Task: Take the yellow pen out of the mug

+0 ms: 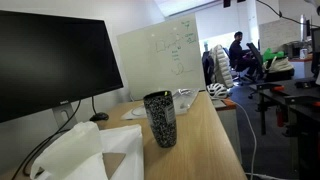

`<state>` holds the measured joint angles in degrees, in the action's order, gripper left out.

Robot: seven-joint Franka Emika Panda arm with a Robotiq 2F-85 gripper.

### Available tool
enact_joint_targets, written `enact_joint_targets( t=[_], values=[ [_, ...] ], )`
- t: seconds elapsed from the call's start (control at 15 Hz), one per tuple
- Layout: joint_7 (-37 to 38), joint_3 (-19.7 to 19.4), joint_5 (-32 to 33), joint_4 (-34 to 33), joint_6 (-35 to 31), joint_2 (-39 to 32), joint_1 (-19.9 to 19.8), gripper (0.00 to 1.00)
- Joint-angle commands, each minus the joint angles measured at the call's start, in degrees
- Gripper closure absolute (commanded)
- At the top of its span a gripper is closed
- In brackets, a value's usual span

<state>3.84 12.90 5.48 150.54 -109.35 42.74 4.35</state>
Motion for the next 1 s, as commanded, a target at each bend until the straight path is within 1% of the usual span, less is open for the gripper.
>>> enact_joint_targets(
  t=[0.0,0.27,0.4,0.47,0.53,0.67,0.8,0.93],
  values=[
    [0.77,-1.10,0.83,-0.14,0.22,-0.24,1.32,0.00],
    [0.77,-1.10,0.83,-0.14,0.22,-0.24,1.32,0.00],
    [-0.78,-1.66,0.62,-1.42,-1.04,-3.63,1.51,0.00],
    [-2.60,-2.27,0.89,-2.37,-2.94,-6.84,1.71,0.00],
    [-2.68,-2.16,1.37,-3.51,-4.04,-9.89,1.36,0.00],
    [-5.65,-3.01,2.12,-6.68,-6.56,-17.68,1.33,0.00],
    [-9.92,-4.10,2.18,-10.61,-9.57,-25.38,2.09,0.00],
    [-13.18,-4.09,1.82,-15.67,-12.26,-33.11,2.48,0.00]
  ],
)
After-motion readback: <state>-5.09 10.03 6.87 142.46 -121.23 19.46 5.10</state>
